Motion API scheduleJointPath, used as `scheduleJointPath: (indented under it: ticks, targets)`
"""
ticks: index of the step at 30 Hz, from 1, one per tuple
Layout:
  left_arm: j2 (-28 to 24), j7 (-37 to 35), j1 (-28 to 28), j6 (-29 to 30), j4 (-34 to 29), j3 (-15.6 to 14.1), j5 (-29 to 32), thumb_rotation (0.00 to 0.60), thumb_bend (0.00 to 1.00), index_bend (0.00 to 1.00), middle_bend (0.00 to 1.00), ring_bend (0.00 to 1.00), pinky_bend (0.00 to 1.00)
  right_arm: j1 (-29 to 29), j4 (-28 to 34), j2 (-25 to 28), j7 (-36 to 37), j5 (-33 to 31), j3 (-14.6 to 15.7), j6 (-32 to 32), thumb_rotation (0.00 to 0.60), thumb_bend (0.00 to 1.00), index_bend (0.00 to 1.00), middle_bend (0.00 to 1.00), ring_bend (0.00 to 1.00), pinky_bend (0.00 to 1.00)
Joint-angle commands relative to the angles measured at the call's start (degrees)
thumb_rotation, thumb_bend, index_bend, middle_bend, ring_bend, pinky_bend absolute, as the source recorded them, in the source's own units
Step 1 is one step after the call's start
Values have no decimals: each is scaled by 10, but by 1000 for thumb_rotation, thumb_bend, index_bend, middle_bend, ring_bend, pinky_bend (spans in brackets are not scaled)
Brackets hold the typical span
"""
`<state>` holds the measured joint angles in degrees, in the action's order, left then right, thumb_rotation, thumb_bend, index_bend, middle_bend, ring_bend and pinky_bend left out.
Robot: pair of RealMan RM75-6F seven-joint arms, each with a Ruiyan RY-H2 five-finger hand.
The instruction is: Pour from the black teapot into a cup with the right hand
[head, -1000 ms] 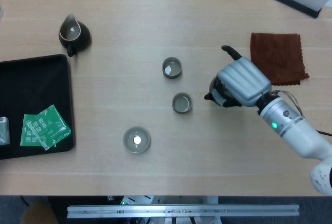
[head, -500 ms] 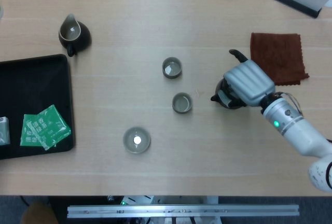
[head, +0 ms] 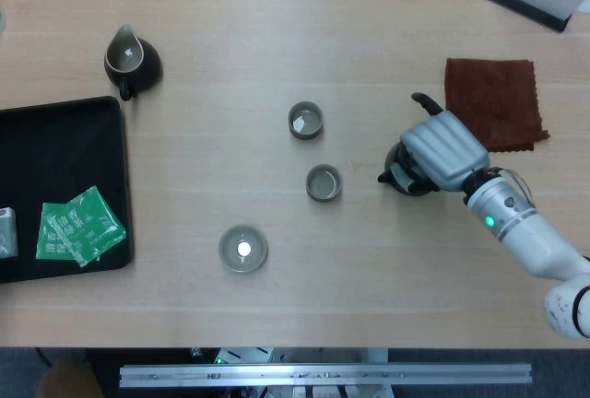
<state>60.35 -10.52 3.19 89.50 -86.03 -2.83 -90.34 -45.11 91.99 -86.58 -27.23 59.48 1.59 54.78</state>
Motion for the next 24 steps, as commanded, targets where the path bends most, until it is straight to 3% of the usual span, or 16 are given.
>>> scheduleJointPath:
  ticks: [1, 15, 24]
  targets:
    - [0, 0, 0, 0, 0, 0, 0, 600, 379, 132, 179, 8, 45, 3, -1, 0, 0, 1, -2, -2, 418, 492, 921, 801, 737, 83]
    - [0, 7, -3, -7, -4, -2, 1, 600, 380, 132, 180, 8, 45, 14, -8, -7, -16, -4, -4, -14, 416, 493, 896, 749, 664, 78]
    - [-2, 8, -3, -7, -6, -1, 1, 600, 380, 132, 180, 8, 45, 21, -2, 2, -4, 10, -11, -16, 416, 453, 728, 600, 506, 65]
